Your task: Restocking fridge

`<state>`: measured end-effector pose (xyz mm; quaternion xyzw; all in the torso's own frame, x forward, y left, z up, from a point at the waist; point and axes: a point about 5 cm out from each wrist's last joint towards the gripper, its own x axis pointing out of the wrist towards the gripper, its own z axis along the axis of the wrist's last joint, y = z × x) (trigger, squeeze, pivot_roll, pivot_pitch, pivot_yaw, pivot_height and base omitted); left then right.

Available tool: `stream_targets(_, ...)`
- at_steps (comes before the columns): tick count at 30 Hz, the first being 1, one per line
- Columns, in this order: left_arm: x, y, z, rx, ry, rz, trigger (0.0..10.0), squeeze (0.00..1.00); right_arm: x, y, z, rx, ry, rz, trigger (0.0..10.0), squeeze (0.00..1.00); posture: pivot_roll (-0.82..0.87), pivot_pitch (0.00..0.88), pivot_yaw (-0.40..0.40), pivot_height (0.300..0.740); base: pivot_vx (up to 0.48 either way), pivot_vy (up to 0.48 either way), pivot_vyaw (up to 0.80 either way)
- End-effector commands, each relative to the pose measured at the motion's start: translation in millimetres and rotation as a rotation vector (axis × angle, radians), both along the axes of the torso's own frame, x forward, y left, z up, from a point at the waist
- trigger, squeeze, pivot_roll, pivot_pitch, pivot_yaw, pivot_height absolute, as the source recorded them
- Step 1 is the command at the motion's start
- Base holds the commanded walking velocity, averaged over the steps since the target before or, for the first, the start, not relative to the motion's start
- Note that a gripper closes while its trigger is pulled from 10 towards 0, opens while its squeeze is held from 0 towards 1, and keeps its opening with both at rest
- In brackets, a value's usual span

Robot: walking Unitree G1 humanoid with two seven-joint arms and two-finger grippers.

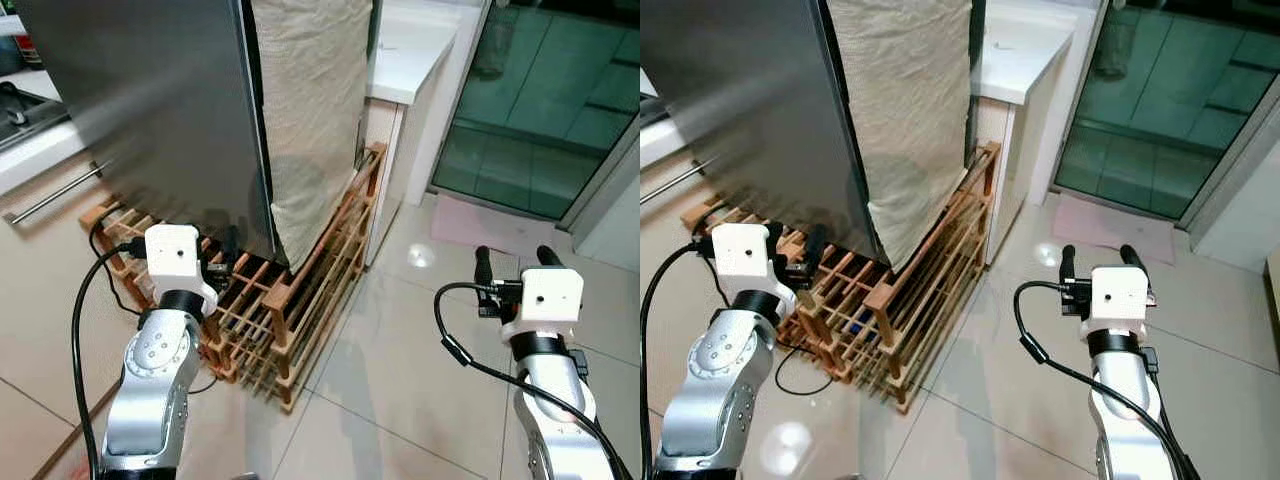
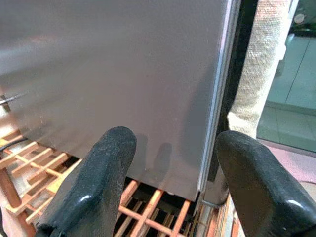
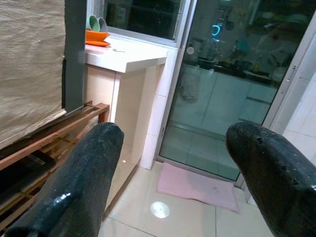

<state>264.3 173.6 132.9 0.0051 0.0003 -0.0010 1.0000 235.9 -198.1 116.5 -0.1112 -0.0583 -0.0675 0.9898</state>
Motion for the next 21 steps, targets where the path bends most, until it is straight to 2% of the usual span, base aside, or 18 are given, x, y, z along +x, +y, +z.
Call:
stream_targets(1,-1.5,-3.4,4,0.021,-0.021,-0.006,10.0,0.0,1.0,-1.2,-1,0.006,0.002,-0.001,10.0,0.15,0.01,0.0,0.003,0.74,0.0,0.0,0.0)
stream_targets(10,2.8,-20.5,15,0.051,-0.085,-0.082,10.0,0.0,5.1,3.3,0,-0.002,-0.009,0.025,10.0,0.15,0.01,0.0,-0.013,0.74,0.0,0.0,0.0)
stream_targets(13,5.7,-22.2,17,0.029,-0.087,-0.065,10.0,0.0,5.5,3.1,1,-0.005,-0.01,0.029,10.0,0.15,0.01,0.0,-0.017,0.74,0.0,0.0,0.0)
stream_targets(21,-1.2,-27.4,23,0.001,-0.128,-0.098,10.0,0.0,7.9,3.4,5,-0.017,-0.03,0.04,10.0,0.15,0.01,0.0,-0.024,0.74,0.0,0.0,0.0)
